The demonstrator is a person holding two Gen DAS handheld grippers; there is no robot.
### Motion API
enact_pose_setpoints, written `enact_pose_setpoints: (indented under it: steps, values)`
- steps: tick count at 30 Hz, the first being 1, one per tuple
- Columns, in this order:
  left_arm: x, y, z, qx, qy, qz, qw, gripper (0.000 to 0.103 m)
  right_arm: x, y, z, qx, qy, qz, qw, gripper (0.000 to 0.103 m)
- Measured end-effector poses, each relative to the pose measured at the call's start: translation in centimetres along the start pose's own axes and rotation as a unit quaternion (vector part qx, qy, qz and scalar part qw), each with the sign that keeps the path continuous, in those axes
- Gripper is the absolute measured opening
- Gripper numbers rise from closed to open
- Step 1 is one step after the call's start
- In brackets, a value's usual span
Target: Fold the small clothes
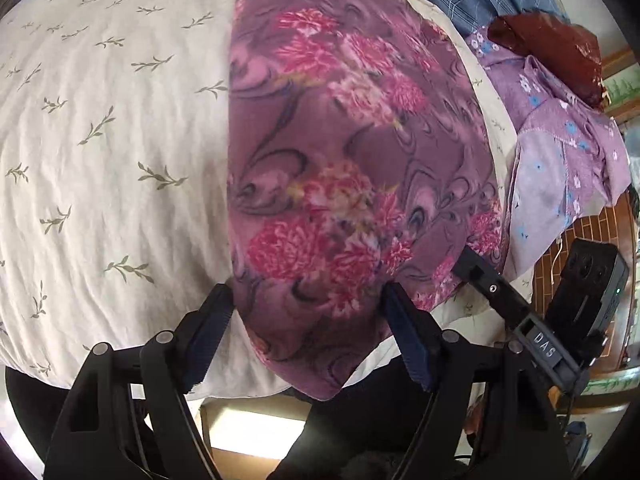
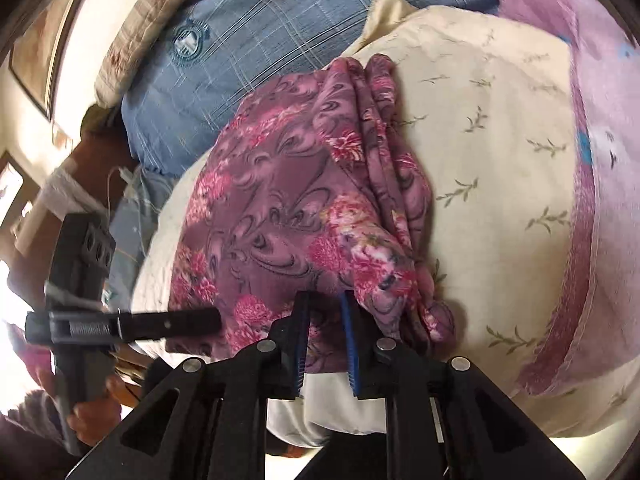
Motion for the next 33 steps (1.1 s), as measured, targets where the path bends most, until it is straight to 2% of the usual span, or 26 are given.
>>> enact_pose_setpoints:
  steps: [4, 6, 9, 11, 13, 17, 19, 21, 27, 30, 33]
  values:
    - [-0.2, 0.4, 0.0, -0.002, 0.01, 0.003, 0.9999, 0.077, -0.2, 0.0, 0.1, 0.016, 0.002, 0.0, 1.0, 0.018]
    - [-0.8, 0.7, 0.3, -0.007, 0.024, 0.0, 0.9997, 0.077, -0.1, 0.0, 0.3, 0.019, 0.013, 0.002, 1.0, 0.018]
    - [-1.9, 1.1, 0.5, -0.004, 0.026, -0.013, 0.9996, 0.077, -0.4, -0.1, 1.3, 0.012, 0.037, 0.004, 0.999, 0.02]
    - [-2.7, 0.9, 0.2, 0.0, 0.026, -0.027, 0.9993, 0.077, -1.3, -0.2, 1.9, 0.004, 0.049, -0.007, 0.999, 0.026]
    - [-3.7, 0.9, 0.5, 0.001, 0.031, -0.04, 0.9987, 0.077, -2.5, -0.3, 2.7, -0.001, 0.061, -0.028, 0.998, 0.041]
    - [-5.0, 0.9, 1.0, 0.004, 0.031, -0.056, 0.9979, 0.077, -4.2, -0.8, 3.8, 0.008, 0.06, -0.055, 0.997, 0.051]
    - [-5.8, 0.9, 1.5, 0.003, 0.024, -0.067, 0.9975, 0.077, -4.7, -1.2, 4.2, 0.014, 0.064, -0.066, 0.996, 0.06]
    - [-6.6, 0.9, 2.2, 0.0, 0.015, -0.078, 0.9968, 0.077, -5.0, -1.6, 4.6, 0.017, 0.065, -0.072, 0.995, 0.063]
    - [-8.9, 0.9, 5.0, -0.023, -0.007, -0.11, 0.9937, 0.077, -4.2, -2.7, 6.3, 0.012, 0.078, -0.069, 0.994, 0.068]
    - [-10.0, 0.8, 6.3, -0.03, -0.049, -0.121, 0.991, 0.077, -4.0, -3.2, 6.9, 0.009, 0.074, -0.066, 0.995, 0.069]
    - [-11.0, 0.7, 7.3, -0.039, -0.098, -0.138, 0.9848, 0.077, -3.7, -3.6, 7.7, -0.002, 0.087, -0.064, 0.994, 0.079]
Point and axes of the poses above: each gripper's, at about its wrist camera, not at the fingertips, and x roughly the way its jaws point, z to its left, y to its underside, the point moved 2 cm from there along x, roughly the way its jaws point, and after that the axes turned 13 degrees about x, right-handed, at the moved point
